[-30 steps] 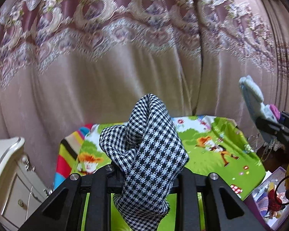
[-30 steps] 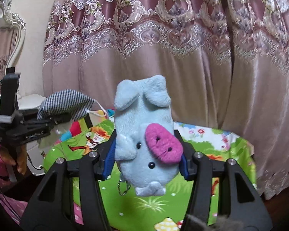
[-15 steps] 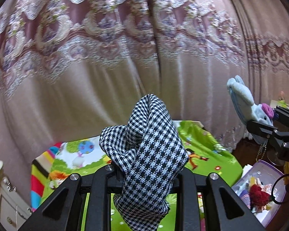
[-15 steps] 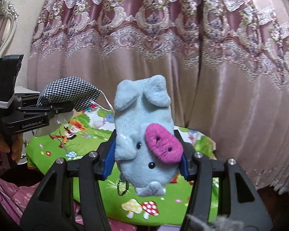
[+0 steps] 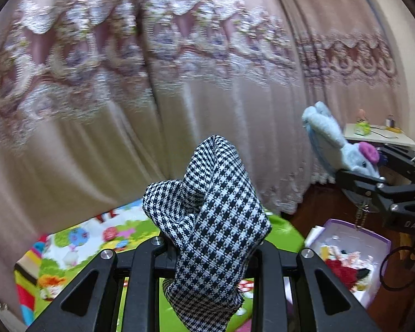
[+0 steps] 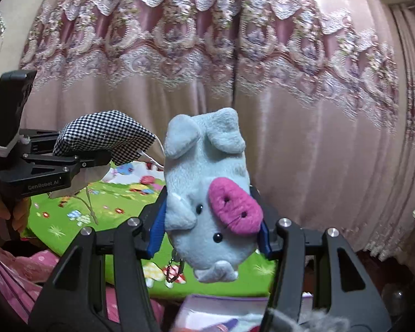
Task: Organize soft objects
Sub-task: 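Carry the pig plush and houndstooth cloth to the purple box and open both tools, then move both tools back over the mat, then grasp the pink round pouch with the right tool while the left tool grasps the white foam block, then carry the pink pouch and foam block to the purple box and open both tools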
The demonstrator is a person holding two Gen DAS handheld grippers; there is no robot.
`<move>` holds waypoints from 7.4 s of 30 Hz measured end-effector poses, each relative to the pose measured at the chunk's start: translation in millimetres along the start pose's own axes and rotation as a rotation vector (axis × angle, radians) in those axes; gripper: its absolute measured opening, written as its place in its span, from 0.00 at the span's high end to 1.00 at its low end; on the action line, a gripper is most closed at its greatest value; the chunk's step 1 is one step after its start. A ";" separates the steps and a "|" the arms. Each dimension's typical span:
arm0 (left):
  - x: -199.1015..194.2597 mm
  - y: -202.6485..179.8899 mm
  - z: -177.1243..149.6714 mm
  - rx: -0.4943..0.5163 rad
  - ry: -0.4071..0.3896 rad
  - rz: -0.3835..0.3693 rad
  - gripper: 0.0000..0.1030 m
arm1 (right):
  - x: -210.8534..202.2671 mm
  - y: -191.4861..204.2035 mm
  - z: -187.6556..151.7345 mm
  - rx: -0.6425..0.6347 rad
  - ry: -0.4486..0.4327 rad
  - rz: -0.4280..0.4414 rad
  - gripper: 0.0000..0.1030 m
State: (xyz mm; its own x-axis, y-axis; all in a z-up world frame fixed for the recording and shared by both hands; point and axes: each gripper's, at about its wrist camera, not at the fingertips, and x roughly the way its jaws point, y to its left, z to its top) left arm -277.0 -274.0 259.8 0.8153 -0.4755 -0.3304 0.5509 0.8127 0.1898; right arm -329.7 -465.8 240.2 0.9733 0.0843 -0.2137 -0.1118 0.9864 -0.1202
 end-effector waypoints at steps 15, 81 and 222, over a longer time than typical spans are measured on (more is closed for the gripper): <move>91.0 -137.3 -12.3 0.040 0.326 -0.412 0.73 | -50.7 -112.7 -89.0 0.200 0.317 -0.324 0.44; 176.4 401.3 -293.5 -0.627 0.651 0.537 0.02 | 661.4 278.4 -71.7 0.150 0.773 0.302 0.07; -45.0 220.3 -111.7 -0.406 0.087 0.482 0.47 | 173.1 147.7 19.0 0.067 0.136 0.365 0.28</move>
State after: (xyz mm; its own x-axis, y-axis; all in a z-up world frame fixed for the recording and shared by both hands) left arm -212.2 -36.0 213.2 0.9279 -0.0087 -0.3727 -0.0002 0.9997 -0.0238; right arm -173.9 -302.8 203.8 0.8360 0.4161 -0.3576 -0.4278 0.9025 0.0500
